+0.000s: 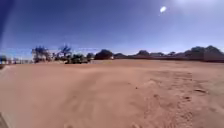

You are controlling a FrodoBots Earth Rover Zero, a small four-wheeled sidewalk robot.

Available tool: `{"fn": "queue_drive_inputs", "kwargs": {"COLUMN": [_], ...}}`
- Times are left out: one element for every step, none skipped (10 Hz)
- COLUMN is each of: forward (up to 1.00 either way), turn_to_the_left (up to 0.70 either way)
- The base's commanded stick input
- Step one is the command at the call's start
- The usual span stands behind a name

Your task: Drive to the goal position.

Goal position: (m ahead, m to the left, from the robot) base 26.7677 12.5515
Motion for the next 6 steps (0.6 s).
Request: {"fn": "queue_drive_inputs", "kwargs": {"forward": [0.70, 0.70, 0.70, 0.70, 0.70, 0.70], "turn_to_the_left": [0.35, 0.35, 0.35, 0.35, 0.35, 0.35]}}
